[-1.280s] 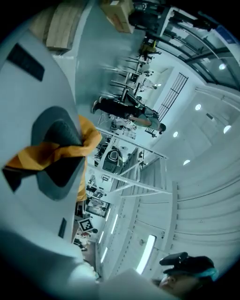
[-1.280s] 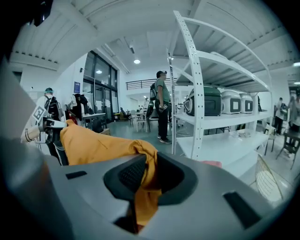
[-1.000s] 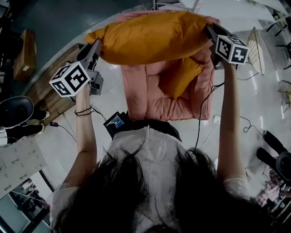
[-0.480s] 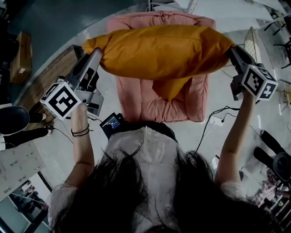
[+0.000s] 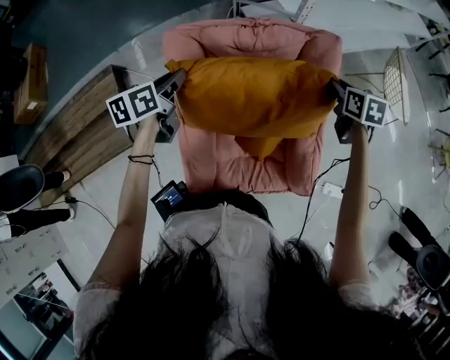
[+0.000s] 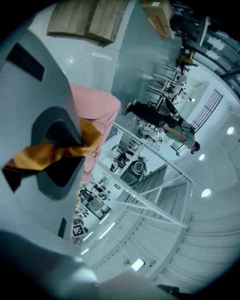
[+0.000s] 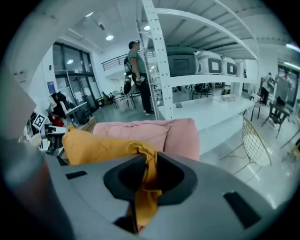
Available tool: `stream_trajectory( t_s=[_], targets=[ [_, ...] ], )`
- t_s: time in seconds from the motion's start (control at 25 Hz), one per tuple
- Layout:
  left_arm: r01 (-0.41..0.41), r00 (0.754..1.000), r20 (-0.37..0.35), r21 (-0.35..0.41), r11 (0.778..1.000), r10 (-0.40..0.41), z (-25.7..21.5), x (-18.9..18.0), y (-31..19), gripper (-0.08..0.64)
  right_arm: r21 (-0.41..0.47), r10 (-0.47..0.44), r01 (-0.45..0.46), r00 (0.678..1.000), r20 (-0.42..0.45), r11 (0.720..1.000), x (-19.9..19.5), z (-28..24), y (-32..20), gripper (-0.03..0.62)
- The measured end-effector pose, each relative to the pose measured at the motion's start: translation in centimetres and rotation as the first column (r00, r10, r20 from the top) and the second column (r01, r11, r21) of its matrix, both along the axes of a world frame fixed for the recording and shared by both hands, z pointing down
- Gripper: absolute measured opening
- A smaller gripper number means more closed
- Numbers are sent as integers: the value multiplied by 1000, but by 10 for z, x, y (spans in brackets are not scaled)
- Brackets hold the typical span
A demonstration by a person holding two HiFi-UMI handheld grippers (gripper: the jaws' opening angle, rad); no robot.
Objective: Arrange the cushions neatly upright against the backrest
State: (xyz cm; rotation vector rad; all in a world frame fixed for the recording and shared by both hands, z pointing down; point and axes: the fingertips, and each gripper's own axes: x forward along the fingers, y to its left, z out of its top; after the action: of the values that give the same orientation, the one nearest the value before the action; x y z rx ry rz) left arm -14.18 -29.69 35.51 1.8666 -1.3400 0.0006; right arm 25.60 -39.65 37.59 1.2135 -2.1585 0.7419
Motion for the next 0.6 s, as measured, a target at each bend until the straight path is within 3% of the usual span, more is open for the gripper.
stream_trajectory(
  t_s=[0.08, 0.2, 0.4, 0.52, 0.6],
  targets=[
    [25, 1000, 5, 0, 1000, -25, 9, -10, -33, 75, 20, 40, -40, 999, 14, 999, -6, 9, -31, 67],
    [29, 990, 142, -42, 999, -23, 36, -18, -75, 75, 37, 61, -59, 996, -64, 998, -14, 36, -71, 67],
    [47, 938, 346, -121, 991, -2, 88, -25, -122, 75, 67, 94, -81, 973, -212, 994, -23, 86, -122, 67],
    [42, 923, 383, -140, 989, 16, 107, -23, -139, 75, 129, 130, -100, 957, -257, 987, -20, 108, -144, 67],
    [46, 933, 359, -147, 988, 10, 115, -23, -147, 75, 158, 143, -105, 955, -260, 982, -19, 117, -153, 67]
  ],
)
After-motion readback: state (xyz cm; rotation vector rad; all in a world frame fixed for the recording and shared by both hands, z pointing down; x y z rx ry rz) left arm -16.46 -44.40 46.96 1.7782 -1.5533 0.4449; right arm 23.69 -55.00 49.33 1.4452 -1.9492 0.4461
